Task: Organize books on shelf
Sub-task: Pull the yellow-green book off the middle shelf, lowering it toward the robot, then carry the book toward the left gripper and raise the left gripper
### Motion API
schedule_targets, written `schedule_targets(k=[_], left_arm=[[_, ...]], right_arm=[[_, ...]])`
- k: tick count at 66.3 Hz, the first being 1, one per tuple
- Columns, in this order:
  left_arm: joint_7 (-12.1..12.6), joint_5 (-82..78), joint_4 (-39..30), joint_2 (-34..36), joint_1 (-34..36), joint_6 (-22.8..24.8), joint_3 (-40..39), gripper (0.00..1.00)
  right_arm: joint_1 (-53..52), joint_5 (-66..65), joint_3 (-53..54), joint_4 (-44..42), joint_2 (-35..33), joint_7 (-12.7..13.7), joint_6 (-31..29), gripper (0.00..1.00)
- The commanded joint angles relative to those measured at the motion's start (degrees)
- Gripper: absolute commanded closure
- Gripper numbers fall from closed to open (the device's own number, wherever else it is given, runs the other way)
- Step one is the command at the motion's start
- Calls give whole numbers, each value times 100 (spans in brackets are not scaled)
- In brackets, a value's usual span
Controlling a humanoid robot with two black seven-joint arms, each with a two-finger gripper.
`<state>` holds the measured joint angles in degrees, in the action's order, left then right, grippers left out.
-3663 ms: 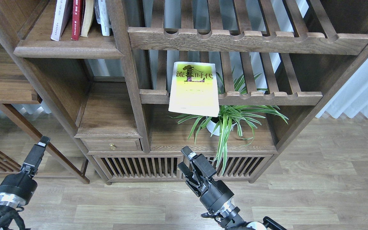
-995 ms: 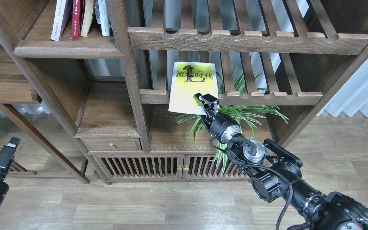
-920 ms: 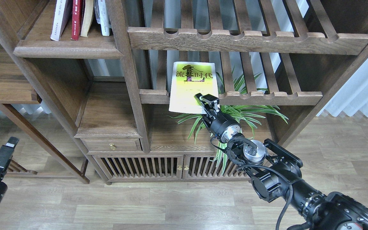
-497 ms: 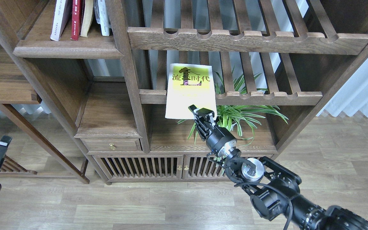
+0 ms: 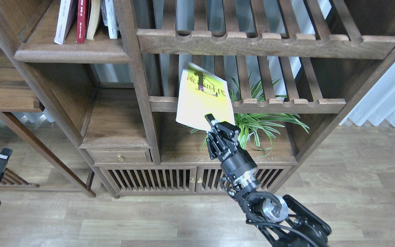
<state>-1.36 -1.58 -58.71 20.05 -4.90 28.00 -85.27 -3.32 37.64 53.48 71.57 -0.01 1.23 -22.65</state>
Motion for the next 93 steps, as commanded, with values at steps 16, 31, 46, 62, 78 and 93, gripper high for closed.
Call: schedule_targets(k=[16, 31, 46, 62, 78, 93], left_arm=[[-49, 26, 43, -115, -126, 0, 142, 0], [-66, 351, 61, -168, -108, 0, 441, 0], [-5, 580, 61, -230, -187, 0, 591, 0], [-57, 1308, -413, 25, -416, 0, 1302, 0], [-40, 2926, -1134, 438, -275, 0, 1856, 1], [-40, 3744, -1925, 1264, -99, 0, 2278, 1]], right_arm=[[929, -46, -347, 112, -412, 115, -535, 95], [1105, -64, -743, 94, -465, 115, -535, 95], [1228, -81, -1138, 77, -544, 115, -535, 94], [1175, -275, -1349, 41, -509, 123, -535, 94], [929, -362, -1718, -29, -500, 343, -535, 94], [692, -547, -1745, -99, -509, 1371, -535, 94]])
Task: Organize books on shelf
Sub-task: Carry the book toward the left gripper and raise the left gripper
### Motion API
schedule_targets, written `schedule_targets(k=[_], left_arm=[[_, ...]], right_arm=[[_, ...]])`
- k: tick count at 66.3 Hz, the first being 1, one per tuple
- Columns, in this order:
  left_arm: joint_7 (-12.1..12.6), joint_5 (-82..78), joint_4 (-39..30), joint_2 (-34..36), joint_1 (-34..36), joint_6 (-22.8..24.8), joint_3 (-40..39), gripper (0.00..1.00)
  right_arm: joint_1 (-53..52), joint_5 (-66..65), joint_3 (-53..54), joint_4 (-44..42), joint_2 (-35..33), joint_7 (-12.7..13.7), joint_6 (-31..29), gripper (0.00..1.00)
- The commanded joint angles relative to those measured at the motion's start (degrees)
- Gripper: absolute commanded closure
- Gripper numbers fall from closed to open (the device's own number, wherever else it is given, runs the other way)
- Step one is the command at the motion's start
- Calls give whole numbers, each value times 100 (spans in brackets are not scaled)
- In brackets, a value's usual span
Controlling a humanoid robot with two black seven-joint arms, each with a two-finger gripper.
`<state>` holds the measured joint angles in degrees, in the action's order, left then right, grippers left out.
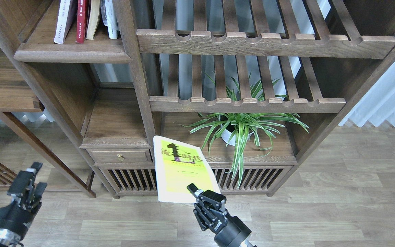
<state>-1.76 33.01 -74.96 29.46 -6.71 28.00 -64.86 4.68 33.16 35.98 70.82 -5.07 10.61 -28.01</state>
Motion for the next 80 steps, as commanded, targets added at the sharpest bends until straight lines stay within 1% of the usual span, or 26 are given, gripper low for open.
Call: schedule_targets(k=[1, 13, 14, 19, 30, 37, 44, 55, 64, 74, 80], left_arm=[[0, 294, -344, 376, 91, 0, 297, 1], [62, 294, -415, 500, 206, 0, 764, 1], [53, 294, -415, 517, 249, 0, 868, 1], [62, 294, -415, 544, 381, 0, 1159, 1], [44, 294, -415, 473, 742, 0, 1581, 2], [27, 294, -415, 351, 987, 0, 1853, 2], [27, 303, -309, 333, 1242, 0, 2223, 1], [27, 294, 464, 166, 1910, 0, 2135, 1], [27, 277, 684, 219, 1902, 0, 1758, 0], [62, 136, 921, 324, 1937, 0, 1546, 0], [71, 48, 965, 342, 1981, 0, 1546, 0]], right_arm=[[-142, -108, 6, -25, -3, 494, 1, 94], [-362, -117, -12, -95, 15, 784, 1, 94], [-380, -117, -12, -104, 24, 854, 1, 94], [-441, -135, -38, -130, 76, 1030, 1, 94], [-582, -179, -56, -288, 243, 1101, 1, 94], [-652, -187, -56, -490, 375, 1232, 1, 94], [-802, -179, -29, -807, 481, 1268, 1, 94], [-977, -135, 93, -1035, 437, 1285, 1, 93], [-986, -91, 453, -1044, 279, 1320, 1, 93], [-837, -56, 1042, -1000, 7, 1557, 1, 93], [-731, -47, 1227, -965, -99, 1637, 1, 93]])
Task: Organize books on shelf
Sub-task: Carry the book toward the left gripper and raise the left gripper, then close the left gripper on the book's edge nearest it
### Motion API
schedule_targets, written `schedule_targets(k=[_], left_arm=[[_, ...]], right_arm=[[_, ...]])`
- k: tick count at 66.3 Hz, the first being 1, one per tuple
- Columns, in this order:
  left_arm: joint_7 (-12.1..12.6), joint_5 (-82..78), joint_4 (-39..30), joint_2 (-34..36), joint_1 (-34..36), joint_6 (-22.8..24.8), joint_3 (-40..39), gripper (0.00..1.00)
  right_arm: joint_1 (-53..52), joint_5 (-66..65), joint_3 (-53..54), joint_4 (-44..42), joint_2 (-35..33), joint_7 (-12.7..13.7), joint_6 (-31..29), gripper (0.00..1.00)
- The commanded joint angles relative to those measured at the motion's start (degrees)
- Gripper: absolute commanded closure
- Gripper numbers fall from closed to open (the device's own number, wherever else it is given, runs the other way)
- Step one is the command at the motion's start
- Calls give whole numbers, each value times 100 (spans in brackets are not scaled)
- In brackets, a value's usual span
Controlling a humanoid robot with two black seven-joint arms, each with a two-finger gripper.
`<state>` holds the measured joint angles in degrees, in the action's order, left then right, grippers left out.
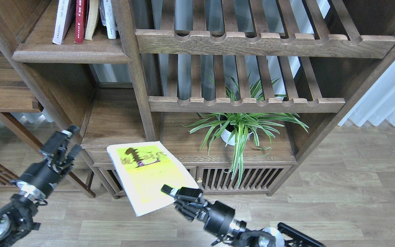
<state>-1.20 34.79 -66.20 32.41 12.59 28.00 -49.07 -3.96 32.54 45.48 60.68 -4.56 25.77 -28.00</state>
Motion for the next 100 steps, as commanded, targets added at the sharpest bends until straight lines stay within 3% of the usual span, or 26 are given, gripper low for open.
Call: schedule_targets(k=[1, 13, 31, 35, 41, 47, 59, 70, 100], left_arm=[[15, -139, 90, 37, 68, 0, -24, 0], [41, -209, 107, -42, 428, 0, 55, 2], [375, -842, 99, -473, 569, 0, 108, 3], [700, -842, 81, -446, 630, 0, 160, 4], [1507, -702, 81, -359, 735, 0, 301, 8], [1895, -351, 2, -227, 1016, 0, 546, 11], [2010, 792, -569, 274, 1465, 0, 934, 16], [2343, 1232, -1017, 485, 1149, 0, 1022, 16], [2563, 1399, -1281, 1013, 621, 0, 1329, 16]], right_arm=[[132, 16, 295, 58, -168, 130, 0, 93], [114, 16, 321, 67, -247, 156, 0, 93], [132, 16, 312, 163, -256, 156, 0, 93], [141, 16, 312, 190, -256, 156, 0, 93], [141, 25, 304, 199, -256, 156, 0, 92], [123, 16, 303, 225, -256, 156, 0, 92], [106, 25, 304, 348, -282, 156, 0, 92], [106, 16, 277, 374, -229, 156, 0, 91], [79, 16, 277, 374, -291, 165, 0, 91]])
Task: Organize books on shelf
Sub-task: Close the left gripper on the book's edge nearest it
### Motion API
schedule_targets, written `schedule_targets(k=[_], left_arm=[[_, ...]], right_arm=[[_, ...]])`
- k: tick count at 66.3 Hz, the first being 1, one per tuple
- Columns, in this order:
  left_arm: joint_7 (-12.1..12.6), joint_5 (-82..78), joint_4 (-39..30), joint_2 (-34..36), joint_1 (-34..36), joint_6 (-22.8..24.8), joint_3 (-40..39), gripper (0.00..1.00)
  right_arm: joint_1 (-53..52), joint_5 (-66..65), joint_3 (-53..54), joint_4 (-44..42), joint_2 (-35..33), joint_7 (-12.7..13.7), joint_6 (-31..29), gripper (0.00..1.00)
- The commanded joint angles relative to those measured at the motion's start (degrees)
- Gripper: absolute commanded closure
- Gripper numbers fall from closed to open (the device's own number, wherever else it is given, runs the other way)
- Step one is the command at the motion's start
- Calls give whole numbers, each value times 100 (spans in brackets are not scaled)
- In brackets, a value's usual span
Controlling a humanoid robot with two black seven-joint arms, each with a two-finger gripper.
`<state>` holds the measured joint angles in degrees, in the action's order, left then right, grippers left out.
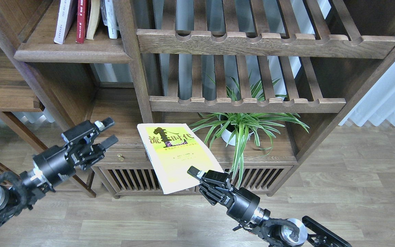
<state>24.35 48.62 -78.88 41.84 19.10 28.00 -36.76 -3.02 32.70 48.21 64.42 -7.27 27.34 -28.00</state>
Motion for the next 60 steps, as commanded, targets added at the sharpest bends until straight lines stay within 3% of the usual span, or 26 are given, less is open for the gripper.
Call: schedule_targets(k=[1, 34, 60], left_arm=[[9, 16, -13, 70, -21, 0, 108, 16], [-35, 438, 39, -158, -21, 0, 424, 7], [-35, 570, 110, -642, 85, 0, 530, 8]], right_arm=[[-23, 0, 5, 0, -20, 0, 0, 91], [-85, -18, -66, 17, 24, 66, 0, 91], [-41, -44, -127, 360, -46, 66, 0, 91]])
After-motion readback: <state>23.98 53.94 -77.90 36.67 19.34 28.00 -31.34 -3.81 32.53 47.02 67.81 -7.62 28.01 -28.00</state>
